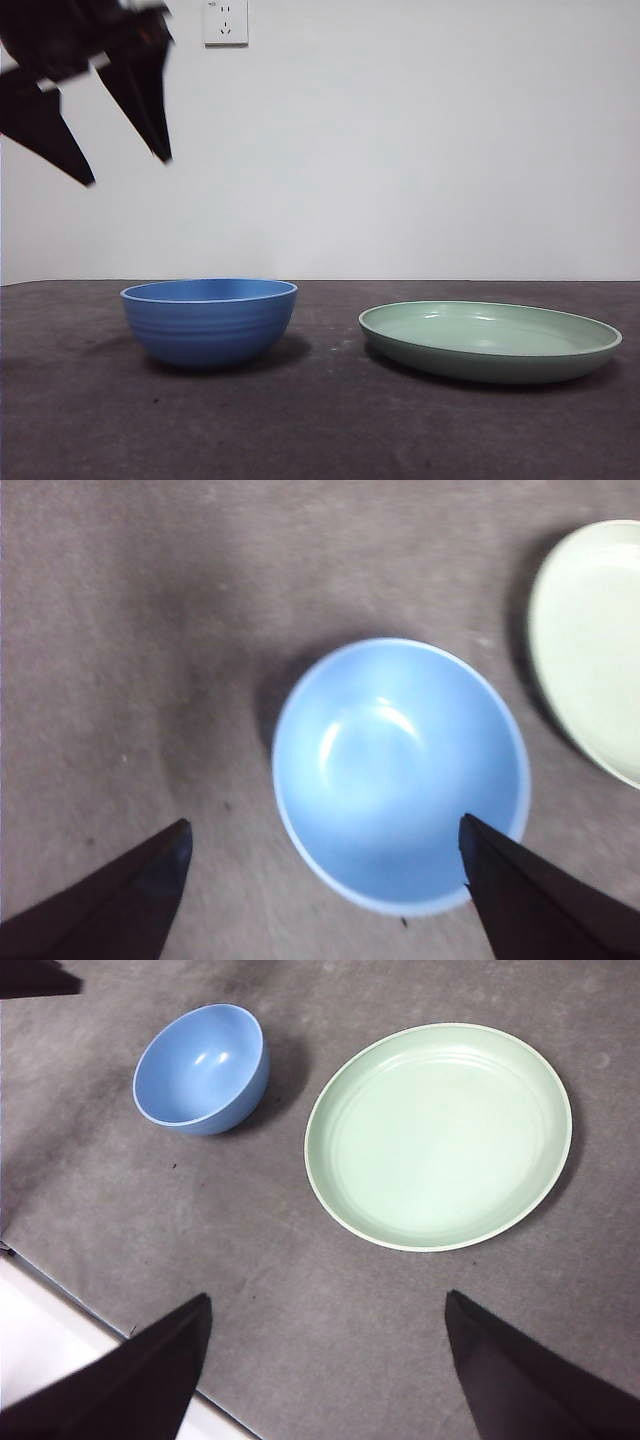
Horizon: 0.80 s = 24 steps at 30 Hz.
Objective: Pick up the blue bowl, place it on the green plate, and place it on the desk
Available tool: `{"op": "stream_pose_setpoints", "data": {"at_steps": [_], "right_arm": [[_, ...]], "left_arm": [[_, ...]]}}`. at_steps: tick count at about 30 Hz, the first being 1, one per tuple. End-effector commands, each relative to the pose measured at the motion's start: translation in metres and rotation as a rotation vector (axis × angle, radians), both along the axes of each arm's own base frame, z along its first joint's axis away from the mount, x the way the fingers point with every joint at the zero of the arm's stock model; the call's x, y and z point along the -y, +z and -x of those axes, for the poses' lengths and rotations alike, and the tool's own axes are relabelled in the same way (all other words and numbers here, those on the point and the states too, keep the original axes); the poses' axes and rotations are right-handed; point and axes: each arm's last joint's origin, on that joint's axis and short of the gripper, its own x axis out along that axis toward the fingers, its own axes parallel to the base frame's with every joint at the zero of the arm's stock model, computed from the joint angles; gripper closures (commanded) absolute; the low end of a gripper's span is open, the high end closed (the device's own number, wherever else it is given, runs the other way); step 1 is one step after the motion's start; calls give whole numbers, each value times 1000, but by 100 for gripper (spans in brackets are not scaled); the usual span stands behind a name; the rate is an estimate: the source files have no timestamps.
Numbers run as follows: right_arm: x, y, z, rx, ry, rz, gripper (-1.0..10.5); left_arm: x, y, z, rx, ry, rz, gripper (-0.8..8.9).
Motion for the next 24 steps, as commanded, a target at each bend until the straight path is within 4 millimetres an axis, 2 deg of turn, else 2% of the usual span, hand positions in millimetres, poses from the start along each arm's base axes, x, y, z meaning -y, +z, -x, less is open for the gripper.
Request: {"op": "stream_pose_setpoints", "data": {"at_steps": [1, 6, 13, 19, 24], "right_arm": [[0, 6, -1, 26, 6, -1, 572], [0, 6, -1, 27, 6, 0, 572], [0, 6, -1, 36, 6, -1, 572], [0, 7, -1, 41, 6, -1, 572], [0, 7, -2, 42, 6, -1, 572]], "left_arm": [[8, -9, -15, -6, -4, -13, 392], [15, -40, -35, -64, 20, -76, 417], [22, -70, -50, -133, 16, -105, 417], [24, -87, -55, -180, 18, -123, 429], [25, -89, -56, -182, 16, -123, 551]]}}
